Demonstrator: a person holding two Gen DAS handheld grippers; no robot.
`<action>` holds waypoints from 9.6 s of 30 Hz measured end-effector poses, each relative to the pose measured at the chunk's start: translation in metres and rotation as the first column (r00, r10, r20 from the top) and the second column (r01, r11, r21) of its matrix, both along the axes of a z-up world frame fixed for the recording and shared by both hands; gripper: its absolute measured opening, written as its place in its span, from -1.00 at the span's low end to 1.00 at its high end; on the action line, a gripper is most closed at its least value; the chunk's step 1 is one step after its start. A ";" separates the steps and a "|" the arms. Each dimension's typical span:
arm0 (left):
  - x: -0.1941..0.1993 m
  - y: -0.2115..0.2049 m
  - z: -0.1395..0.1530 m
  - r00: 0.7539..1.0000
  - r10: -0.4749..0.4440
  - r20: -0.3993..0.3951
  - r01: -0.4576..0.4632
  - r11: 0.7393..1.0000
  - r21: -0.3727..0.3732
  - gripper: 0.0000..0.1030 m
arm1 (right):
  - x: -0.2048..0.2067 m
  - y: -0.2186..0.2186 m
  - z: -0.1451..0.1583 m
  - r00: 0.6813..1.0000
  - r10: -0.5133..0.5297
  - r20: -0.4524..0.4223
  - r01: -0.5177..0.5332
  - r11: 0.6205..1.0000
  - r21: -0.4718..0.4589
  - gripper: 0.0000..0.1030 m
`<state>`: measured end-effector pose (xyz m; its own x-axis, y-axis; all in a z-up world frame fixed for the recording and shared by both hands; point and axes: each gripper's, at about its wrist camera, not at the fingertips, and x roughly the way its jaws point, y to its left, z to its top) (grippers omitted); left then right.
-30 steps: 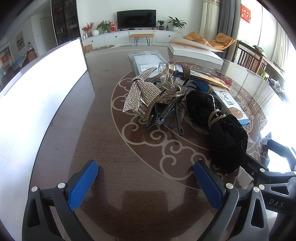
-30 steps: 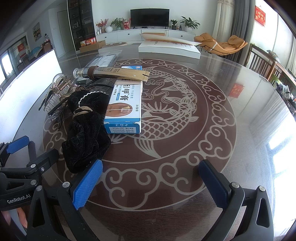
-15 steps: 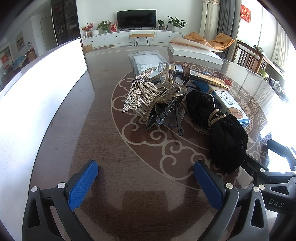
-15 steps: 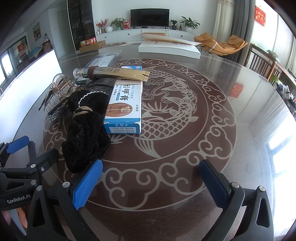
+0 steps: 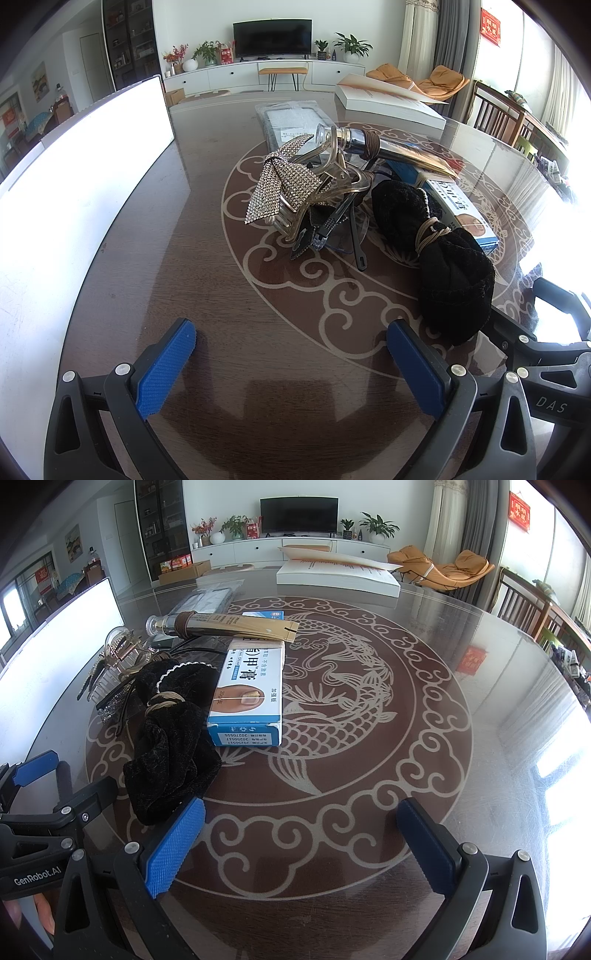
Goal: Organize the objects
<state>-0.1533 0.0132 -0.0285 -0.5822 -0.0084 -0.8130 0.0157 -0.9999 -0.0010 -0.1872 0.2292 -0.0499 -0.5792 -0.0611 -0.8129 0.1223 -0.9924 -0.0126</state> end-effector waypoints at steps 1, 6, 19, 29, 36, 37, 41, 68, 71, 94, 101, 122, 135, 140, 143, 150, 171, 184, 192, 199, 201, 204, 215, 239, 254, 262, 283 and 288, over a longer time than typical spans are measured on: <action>0.000 0.000 0.000 1.000 0.000 0.000 0.000 1.000 0.000 1.00 | 0.000 0.000 0.000 1.000 0.000 0.000 0.000 1.000 0.000 1.00; 0.000 0.000 0.000 1.000 0.000 0.000 0.000 1.000 0.000 1.00 | 0.000 0.000 0.000 1.000 0.000 0.000 0.000 1.000 0.000 1.00; 0.000 0.000 0.000 1.000 0.000 0.000 0.000 1.000 0.000 1.00 | 0.000 0.000 0.000 1.000 0.000 0.000 0.000 1.000 0.000 1.00; 0.000 0.000 0.000 1.000 0.000 0.000 0.000 1.000 0.000 1.00 | 0.000 0.000 0.000 1.000 0.000 0.000 0.000 1.000 0.000 1.00; 0.000 0.000 0.000 1.000 0.000 0.000 0.000 1.000 0.000 1.00 | 0.000 0.000 0.000 1.000 0.000 0.000 0.000 1.000 0.000 1.00; 0.000 0.000 0.000 1.000 0.000 0.000 0.000 1.000 0.000 1.00 | 0.000 0.000 0.000 1.000 0.000 0.000 0.000 1.000 0.000 1.00; 0.000 0.000 0.000 1.000 0.000 0.000 0.000 1.000 0.000 1.00 | 0.000 0.000 0.000 1.000 0.000 0.000 0.000 1.000 0.000 1.00; 0.032 -0.012 0.001 0.975 -0.224 0.013 0.224 0.975 -0.001 1.00 | 0.000 0.000 0.000 1.000 0.000 0.000 0.000 1.000 0.000 1.00; 0.028 -0.023 0.004 0.972 -0.231 0.031 0.229 0.972 0.047 1.00 | 0.000 0.000 0.000 1.000 0.000 0.000 0.000 1.000 0.000 1.00; -0.019 -0.041 0.034 0.990 -0.143 0.010 0.139 0.978 0.154 -0.06 | 0.000 0.000 0.000 1.000 -0.001 0.000 0.001 1.000 0.000 1.00; 0.038 -0.059 0.035 0.989 -0.148 -0.026 0.150 0.982 0.114 0.76 | 0.000 0.000 0.000 1.000 -0.001 0.000 0.001 1.000 0.000 1.00; 0.106 -0.069 0.030 0.996 -0.082 -0.039 0.084 0.994 0.074 0.61 | 0.000 0.000 0.000 1.000 -0.001 0.000 0.001 1.000 0.000 1.00; 0.117 -0.077 0.033 0.992 -0.068 -0.105 0.085 0.982 0.166 -0.10 | 0.013 -0.018 0.055 0.989 0.143 0.044 -0.136 0.982 -0.128 0.81; 0.144 -0.076 0.032 0.992 -0.055 -0.117 0.075 0.981 0.180 -0.10 | 0.006 -0.118 0.068 0.924 0.350 0.155 -0.313 0.924 -0.220 0.60; 0.154 -0.074 0.038 0.990 -0.066 -0.124 0.088 0.980 0.177 -0.10 | -0.016 -0.161 0.043 0.914 0.333 0.232 -0.292 0.937 -0.192 0.05; 0.178 -0.088 0.075 0.981 -0.048 -0.186 0.087 0.974 0.211 -0.10 | -0.023 -0.176 0.029 0.918 0.311 0.247 -0.285 0.949 -0.136 -0.87; 0.148 -0.298 0.116 0.928 0.353 -0.120 -0.340 0.933 0.116 -0.09 | 0.066 -0.341 0.145 0.748 0.661 0.067 -0.549 0.672 -0.497 -0.83; 0.177 -0.238 0.128 0.936 0.277 -0.219 -0.252 0.959 0.132 0.64 | 0.073 -0.211 0.121 0.872 0.466 -0.147 -0.488 0.844 -0.223 0.72; 0.153 -0.075 0.101 0.982 -0.085 -0.169 0.110 0.983 0.145 1.00 | 0.072 -0.044 0.046 0.984 0.149 -0.102 -0.148 0.989 0.014 0.72; 0.074 -0.036 0.015 0.997 -0.071 0.003 0.070 0.987 0.145 1.00 | 0.065 -0.005 0.010 0.997 0.062 -0.035 -0.061 0.997 0.036 0.72; 0.059 -0.033 0.010 0.999 -0.043 0.001 0.042 0.988 0.151 1.00 | 0.062 -0.004 0.009 0.998 0.058 -0.034 -0.057 0.998 0.027 0.73; 0.036 -0.031 0.007 0.999 -0.034 -0.008 0.035 0.992 0.123 1.00 | 0.056 -0.002 0.007 0.999 0.045 -0.024 -0.045 0.999 0.015 0.79; 0.006 -0.020 0.002 0.999 -0.041 0.001 0.041 0.999 -0.004 1.00 | 0.053 0.001 0.003 1.000 0.007 0.001 -0.007 1.000 0.001 1.00; 0.005 -0.021 0.002 0.999 -0.041 0.001 0.041 0.999 -0.004 1.00 | 0.053 0.001 0.003 1.000 0.007 0.001 -0.007 1.000 0.000 1.00; 0.005 -0.020 0.001 0.999 -0.041 0.001 0.041 0.999 -0.004 1.00 | 0.053 0.001 0.003 1.000 0.008 0.001 -0.008 1.000 -0.001 1.00; 0.005 -0.020 0.002 0.999 -0.041 0.001 0.041 0.999 -0.004 1.00 | 0.053 0.001 0.003 1.000 0.008 0.001 -0.008 1.000 -0.001 1.00; 0.005 -0.020 0.001 0.999 -0.041 0.001 0.041 0.999 -0.003 1.00 | 0.053 0.001 0.003 1.000 0.009 0.001 -0.009 1.000 -0.001 1.00; 0.005 -0.020 0.002 0.999 -0.041 0.001 0.041 0.999 -0.003 1.00 | 0.054 0.001 0.003 1.000 0.009 0.001 -0.009 1.000 -0.001 1.00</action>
